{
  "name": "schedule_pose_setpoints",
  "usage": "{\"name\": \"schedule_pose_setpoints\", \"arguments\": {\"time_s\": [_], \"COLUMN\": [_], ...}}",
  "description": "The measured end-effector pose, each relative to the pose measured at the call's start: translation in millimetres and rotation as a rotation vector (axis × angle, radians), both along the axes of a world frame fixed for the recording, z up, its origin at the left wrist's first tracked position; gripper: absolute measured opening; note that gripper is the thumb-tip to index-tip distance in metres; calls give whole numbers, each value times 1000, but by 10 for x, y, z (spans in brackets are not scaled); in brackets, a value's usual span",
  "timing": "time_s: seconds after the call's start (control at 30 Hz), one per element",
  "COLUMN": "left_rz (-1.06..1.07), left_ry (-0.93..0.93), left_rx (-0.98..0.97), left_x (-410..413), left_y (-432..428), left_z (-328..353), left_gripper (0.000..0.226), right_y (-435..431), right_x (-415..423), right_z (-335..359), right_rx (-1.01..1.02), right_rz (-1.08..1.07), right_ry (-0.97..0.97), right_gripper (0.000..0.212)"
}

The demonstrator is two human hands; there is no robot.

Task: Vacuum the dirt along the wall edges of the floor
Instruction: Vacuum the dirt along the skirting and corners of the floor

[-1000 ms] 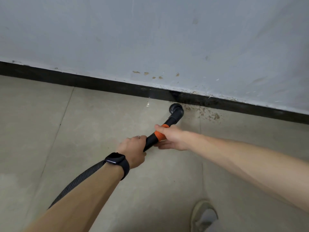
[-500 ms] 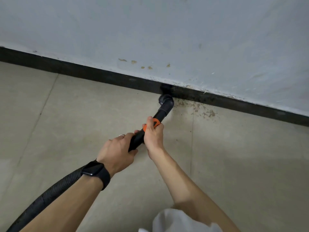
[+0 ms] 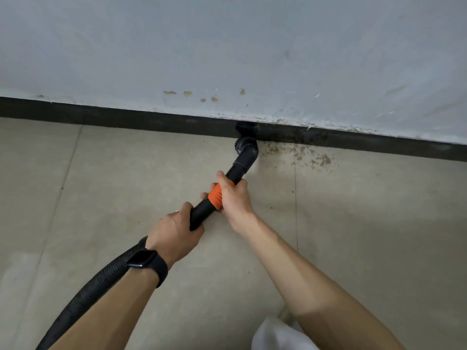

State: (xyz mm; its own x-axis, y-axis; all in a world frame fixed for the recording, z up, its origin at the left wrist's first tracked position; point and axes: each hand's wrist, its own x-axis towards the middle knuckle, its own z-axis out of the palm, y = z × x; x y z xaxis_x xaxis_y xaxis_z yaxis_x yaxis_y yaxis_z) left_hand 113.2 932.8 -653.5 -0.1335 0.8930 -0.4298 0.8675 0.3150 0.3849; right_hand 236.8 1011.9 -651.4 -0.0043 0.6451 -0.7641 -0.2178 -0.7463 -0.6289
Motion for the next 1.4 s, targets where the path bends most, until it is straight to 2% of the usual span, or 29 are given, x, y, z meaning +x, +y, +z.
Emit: {"name": "schedule_pose_setpoints", "arguments": {"time_s": [0.07,0.23,0.5,0.73,0.93,1.4], "left_rz": [-16,-93,-417,-511,-501,-339], "left_ry": [26,79,195,153,151,156], "left_rx": [-26,-94,-107,-64,-65,-26], "left_x": [-44,-240,-550,-376,-169,-24], "left_y": [-39,-222,-682,-891,-809,-539], "left_z": [24,137,240,149,134,22], "left_gripper": [16,11,16,17,18,16], "right_y": [41,-174,-966,-1263,-1187,-634], "right_x": [30,105,143,432,542,499], "right_z": [4,17,-17,-24,-21,4], "right_rx": [-22,-128,-287,-352,-302,-235], "right_rz": [-61,-119,-155,-204,-235,-182], "right_ry": [7,96,167,113,34,10], "right_gripper": [41,19,26,26,24,15]}}
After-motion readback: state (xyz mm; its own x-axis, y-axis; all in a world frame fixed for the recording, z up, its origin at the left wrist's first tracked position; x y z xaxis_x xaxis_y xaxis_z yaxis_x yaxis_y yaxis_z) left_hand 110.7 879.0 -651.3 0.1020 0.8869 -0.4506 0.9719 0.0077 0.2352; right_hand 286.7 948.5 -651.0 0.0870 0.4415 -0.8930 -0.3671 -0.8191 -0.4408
